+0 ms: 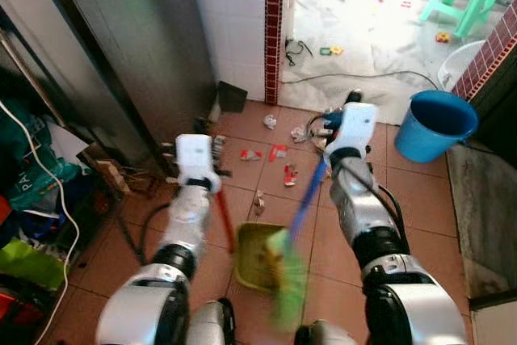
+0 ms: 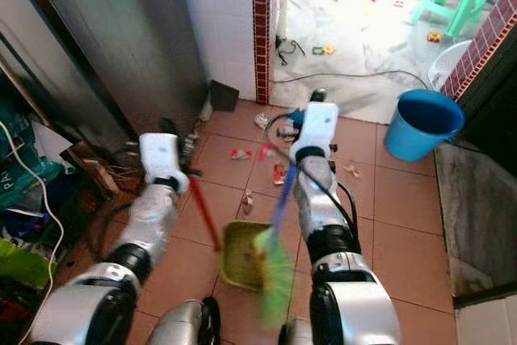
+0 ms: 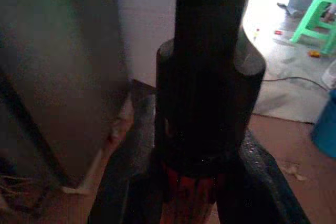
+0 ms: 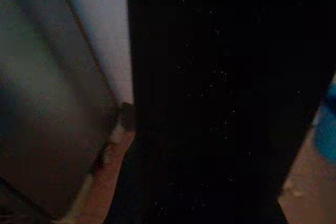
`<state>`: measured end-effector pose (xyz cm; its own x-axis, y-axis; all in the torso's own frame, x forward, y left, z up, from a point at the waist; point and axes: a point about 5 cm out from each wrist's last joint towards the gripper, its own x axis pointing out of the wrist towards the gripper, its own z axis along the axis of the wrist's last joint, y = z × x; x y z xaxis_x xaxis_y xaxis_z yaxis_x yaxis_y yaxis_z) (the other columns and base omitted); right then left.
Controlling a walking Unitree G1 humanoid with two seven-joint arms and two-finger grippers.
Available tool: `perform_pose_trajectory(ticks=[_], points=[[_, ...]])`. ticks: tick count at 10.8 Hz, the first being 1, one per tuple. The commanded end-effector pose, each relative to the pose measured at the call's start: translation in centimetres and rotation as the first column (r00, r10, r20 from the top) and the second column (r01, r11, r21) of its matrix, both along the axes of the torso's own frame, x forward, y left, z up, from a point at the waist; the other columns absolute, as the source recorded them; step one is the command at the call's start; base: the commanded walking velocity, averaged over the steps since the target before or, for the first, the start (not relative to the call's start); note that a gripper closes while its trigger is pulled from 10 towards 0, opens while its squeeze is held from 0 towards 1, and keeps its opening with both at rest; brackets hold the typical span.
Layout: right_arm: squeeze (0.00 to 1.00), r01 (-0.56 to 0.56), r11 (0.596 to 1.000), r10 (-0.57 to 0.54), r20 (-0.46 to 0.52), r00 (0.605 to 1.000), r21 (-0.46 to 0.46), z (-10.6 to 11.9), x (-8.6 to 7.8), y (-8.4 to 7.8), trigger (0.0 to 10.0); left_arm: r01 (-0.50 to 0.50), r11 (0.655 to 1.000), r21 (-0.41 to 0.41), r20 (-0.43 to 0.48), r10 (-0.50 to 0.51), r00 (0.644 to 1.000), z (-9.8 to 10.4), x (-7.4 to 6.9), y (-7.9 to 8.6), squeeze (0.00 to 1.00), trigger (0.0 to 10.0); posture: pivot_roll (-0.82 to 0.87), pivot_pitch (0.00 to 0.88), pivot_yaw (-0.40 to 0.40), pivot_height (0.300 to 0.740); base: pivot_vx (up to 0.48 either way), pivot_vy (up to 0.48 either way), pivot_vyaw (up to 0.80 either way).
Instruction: Sweep floor
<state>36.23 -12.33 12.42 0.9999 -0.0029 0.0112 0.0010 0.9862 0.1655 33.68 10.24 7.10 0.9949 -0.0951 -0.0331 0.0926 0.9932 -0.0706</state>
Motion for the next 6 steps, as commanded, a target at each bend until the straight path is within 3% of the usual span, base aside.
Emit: perform_pose_trajectory(ticks=[1,3,6], points=[[0.0,-0.016,0.992,0.014,0.011,1.0,0.126,1.2,0.4,0.5,10.0,-0.004,1.0,-0.024,-0.024,0.003,1.0,-0.3,-0.1,0.0,0.0,10.0,-0.06,0.148,0.067,0.74,0.0,0.0,0.0],[0.0,-0.12,0.981,0.086,0.213,0.973,0.151,7.1,1.1,0.4,10.0,-0.007,1.0,-0.029,-0.044,0.006,0.999,-0.7,-0.2,-0.2,0.0,10.0,-0.09,0.134,0.064,0.74,0.0,0.0,0.0],[0.0,-0.144,0.989,0.139,0.338,0.931,-0.01,10.5,0.6,-0.2,10.0,-0.002,1.0,-0.03,-0.044,0.001,0.999,-0.4,0.1,-0.3,0.0,10.0,-0.09,0.11,0.071,0.74,0.0,0.0,0.0]])
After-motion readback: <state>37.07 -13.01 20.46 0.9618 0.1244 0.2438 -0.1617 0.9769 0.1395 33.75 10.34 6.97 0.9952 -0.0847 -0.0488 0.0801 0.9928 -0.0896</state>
